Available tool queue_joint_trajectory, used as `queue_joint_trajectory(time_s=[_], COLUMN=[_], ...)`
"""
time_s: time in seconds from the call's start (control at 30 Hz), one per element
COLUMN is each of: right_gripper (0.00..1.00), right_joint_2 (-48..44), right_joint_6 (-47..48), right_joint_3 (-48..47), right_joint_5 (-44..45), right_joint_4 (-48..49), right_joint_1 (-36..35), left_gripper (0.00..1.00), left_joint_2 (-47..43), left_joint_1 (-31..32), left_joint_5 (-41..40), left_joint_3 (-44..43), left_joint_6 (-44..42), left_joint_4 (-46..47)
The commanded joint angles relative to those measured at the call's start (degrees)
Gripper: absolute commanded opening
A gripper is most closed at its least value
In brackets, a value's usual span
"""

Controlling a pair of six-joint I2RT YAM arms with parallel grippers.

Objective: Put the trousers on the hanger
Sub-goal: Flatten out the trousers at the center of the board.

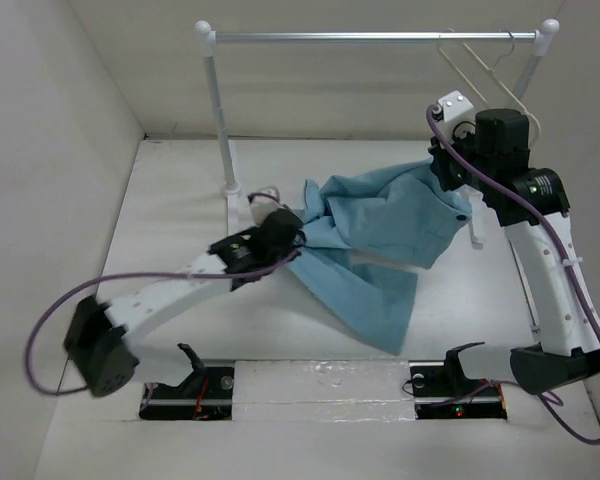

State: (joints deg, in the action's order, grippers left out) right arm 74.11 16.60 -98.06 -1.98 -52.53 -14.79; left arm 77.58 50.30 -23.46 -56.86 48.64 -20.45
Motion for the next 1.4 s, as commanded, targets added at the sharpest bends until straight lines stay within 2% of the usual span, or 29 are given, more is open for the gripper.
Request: queue_joint_trajectory(time_s=[0.0, 0.07, 0.17, 0.23, 0.27, 0.33, 0.37, 0.43, 0.47, 0.5, 0.53, 0.57, 0.6, 0.63, 0.67, 0.73, 0.8, 0.83, 0.87, 0.9, 0.97, 1.0, 1.03, 1.07, 1.1, 1.13, 1.17, 1.23, 1.37], right_gripper=[0.0, 0.0, 0.0, 0.0, 0.0, 0.0, 0.0, 0.0, 0.0, 0.01, 0.12, 0.42, 0.59, 0.71, 0.73, 0.74, 0.67, 0.33, 0.08, 0.0, 0.0, 0.0, 0.03, 0.14, 0.27, 0.51, 0.58, 0.66, 0.66], right_joint_2=[-2.6, -3.1, -4.6, -7.7, -8.9, -11.6, -12.7, -13.2, -13.3, -13.3, -12.5, -11.5, -10.8, -9.3, -8.6, -8.4, -9.5, -10.2, -11.6, -12.5, -13.6, -13.3, -12.9, -12.4, -11.3, -10.7, -10.2, -7.2, 0.8], right_joint_6=[1.3, 1.7, 2.1, 2.2, 2.6, 3.3, 4.2, 4.2, 3.4, 3.0, 2.7, 1.5, 0.9, 0.7, 0.6, 0.2, -0.3, -0.3, -0.9, -0.8, -1.8, -2.8, -3.5, -4.5, -5.4, -6.1, -7.0, -8.0, -8.1], right_joint_3=[-6.4, -8.6, -7.1, -3.5, 1.0, 5.6, 10.6, 15.8, 18.1, 22.6, 24.1, 24.9, 25.7, 25.4, 24.4, 22.3, 22.5, 23.5, 27.5, 30.3, 39.3, 41.5, 43.3, 44.4, 45.9, 46.6, 46.7, 46.1, 44.2], right_joint_5=[-4.9, -5.0, -6.8, -10.4, -11.2, -10.6, -8.2, -6.7, -2.9, -2.4, -2.6, -2.8, -3.6, -5.4, -7.3, -9.9, -4.6, -3.7, -3.2, -6.0, -9.3, -9.0, -8.9, -8.9, -7.8, -7.2, -6.6, -4.1, -1.4], right_joint_4=[3.4, 1.7, 0.7, 1.6, 2.8, 2.4, 0.8, 0.6, 0.9, 2.1, 3.2, 4.4, 4.9, 5.4, 5.2, 5.2, 4.3, 4.3, 4.7, 5.8, 10.5, 11.5, 12.4, 13.6, 14.0, 14.9, 15.7, 16.1, 20.7], right_joint_1=[1.1, 3.0, 5.6, 8.4, 9.2, 11.4, 13.0, 14.5, 15.5, 16.8, 20.5, 22.3, 23.7, 24.8, 25.5, 22.4, 14.5, 12.1, 10.0, 5.9, 0.6, -5.5, -8.6, -11.8, -15.1, -21.4, -24.0, -29.6, -32.8], left_gripper=[0.0, 0.0, 0.0, 0.0, 0.0, 0.0, 0.04, 0.22, 0.31, 0.59, 0.68, 0.71, 0.74, 0.75, 0.77, 0.8, 0.84, 0.85, 0.85, 0.86, 0.86, 0.86, 0.86, 0.86, 0.87, 0.88, 0.88, 0.87, 0.87], left_joint_2=[-18.0, -23.5, -26.7, -29.6, -30.5, -33.5, -36.2, -38.9, -40.2, -41.0, -41.5, -41.2, -40.6, -39.2, -38.1, -33.2, -28.7, -23.6, -21.1, -19.2, -14.8, -14.0, -12.6, -12.0, -11.2, -8.9, -7.4, -4.9, -6.6], left_joint_1=[-4.9, -5.8, -6.4, -6.4, -5.8, -4.6, -3.4, -3.4, -2.8, -2.8, -2.8, -2.8, -2.8, -2.8, -2.8, -2.8, -2.8, -3.4, -3.4, -4.5, -10.3, -13.0, -18.4, -20.6, -22.0, -23.1, -24.7, -26.6, -35.8], left_joint_5=[-14.5, -17.9, -22.4, -21.1, -18.4, -16.0, -12.2, -9.5, -2.7, 0.1, 2.3, 3.8, 3.3, 2.1, -0.5, -2.4, -4.0, -4.7, -5.4, -5.3, -0.6, 2.0, 5.1, 10.6, 12.1, 13.3, 13.4, 13.7, 19.6], left_joint_3=[-10.1, -14.8, -15.9, -11.7, -5.4, 1.1, 8.9, 11.0, 13.8, 14.5, 14.8, 14.3, 13.5, 12.4, 10.0, 7.3, 4.2, 3.4, 2.7, 2.8, 4.3, 5.1, 5.7, 6.8, 7.0, 6.8, 5.7, 5.7, 14.8], left_joint_6=[-4.4, -5.5, -3.7, -2.3, -0.8, 7.5, 11.6, 12.5, 11.1, 9.1, 9.5, 9.3, 9.1, 7.6, 6.4, 3.8, 0.1, -0.3, -1.3, -1.7, -2.2, -3.9, -4.4, -4.6, -5.7, -6.1, -6.3, -7.2, -7.5], left_joint_4=[-10.6, -15.0, -20.8, -21.2, -21.8, -24.3, -25.5, -25.0, -20.0, -18.1, -17.4, -16.7, -17.1, -17.3, -16.9, -16.1, -14.3, -14.0, -12.8, -11.6, -6.1, -3.7, 0.3, 1.9, 3.5, 3.3, 2.1, 0.5, 5.5])
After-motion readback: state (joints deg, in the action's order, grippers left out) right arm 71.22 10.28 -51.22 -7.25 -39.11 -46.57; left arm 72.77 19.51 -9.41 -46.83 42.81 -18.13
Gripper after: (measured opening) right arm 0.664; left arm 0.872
